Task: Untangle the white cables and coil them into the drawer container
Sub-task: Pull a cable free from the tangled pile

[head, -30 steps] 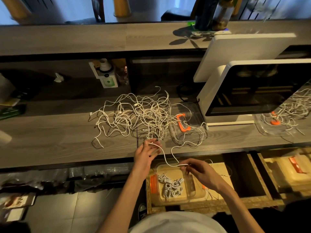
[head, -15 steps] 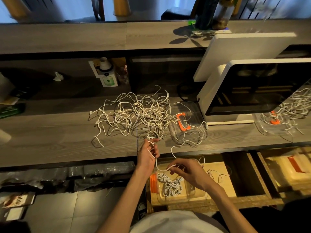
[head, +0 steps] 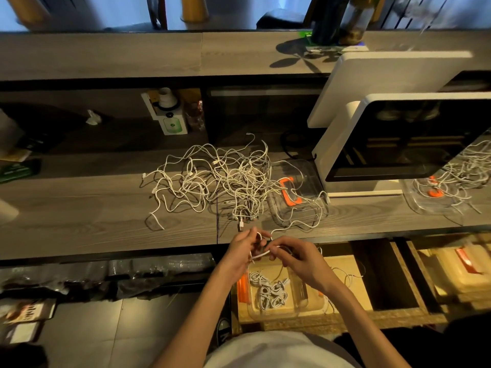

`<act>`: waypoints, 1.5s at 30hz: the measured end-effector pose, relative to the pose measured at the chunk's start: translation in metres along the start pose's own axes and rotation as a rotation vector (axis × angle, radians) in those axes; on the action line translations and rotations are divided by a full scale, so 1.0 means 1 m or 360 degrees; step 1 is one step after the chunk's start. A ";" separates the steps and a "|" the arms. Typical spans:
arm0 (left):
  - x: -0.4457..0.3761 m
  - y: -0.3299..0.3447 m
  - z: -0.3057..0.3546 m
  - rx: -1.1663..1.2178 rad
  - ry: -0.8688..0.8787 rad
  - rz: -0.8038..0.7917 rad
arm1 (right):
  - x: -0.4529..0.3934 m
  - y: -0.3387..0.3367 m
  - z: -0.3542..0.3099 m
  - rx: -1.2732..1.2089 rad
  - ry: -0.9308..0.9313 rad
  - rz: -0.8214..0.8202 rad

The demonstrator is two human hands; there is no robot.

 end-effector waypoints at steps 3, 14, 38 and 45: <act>0.000 0.002 0.002 0.0293 -0.0106 -0.0076 | 0.000 0.000 0.002 0.0003 -0.0002 -0.0017; 0.014 0.011 0.006 -0.0361 -0.0033 -0.0148 | -0.004 -0.007 -0.001 -0.0014 -0.0035 0.0171; 0.008 -0.001 0.018 0.0429 0.0167 0.0010 | -0.002 -0.038 0.026 0.0086 0.0012 0.0326; 0.005 -0.001 0.017 0.1087 -0.0069 0.0180 | 0.014 -0.015 0.032 0.0027 0.0009 0.0126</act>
Point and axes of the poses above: each hand's wrist, its own x-axis away from the middle knuckle, its own y-axis out of the palm, z = x × y, the point moved 5 cm from there along -x, towards the middle knuckle, and after that the axes turned 10 degrees about z, right-handed, at the moved point
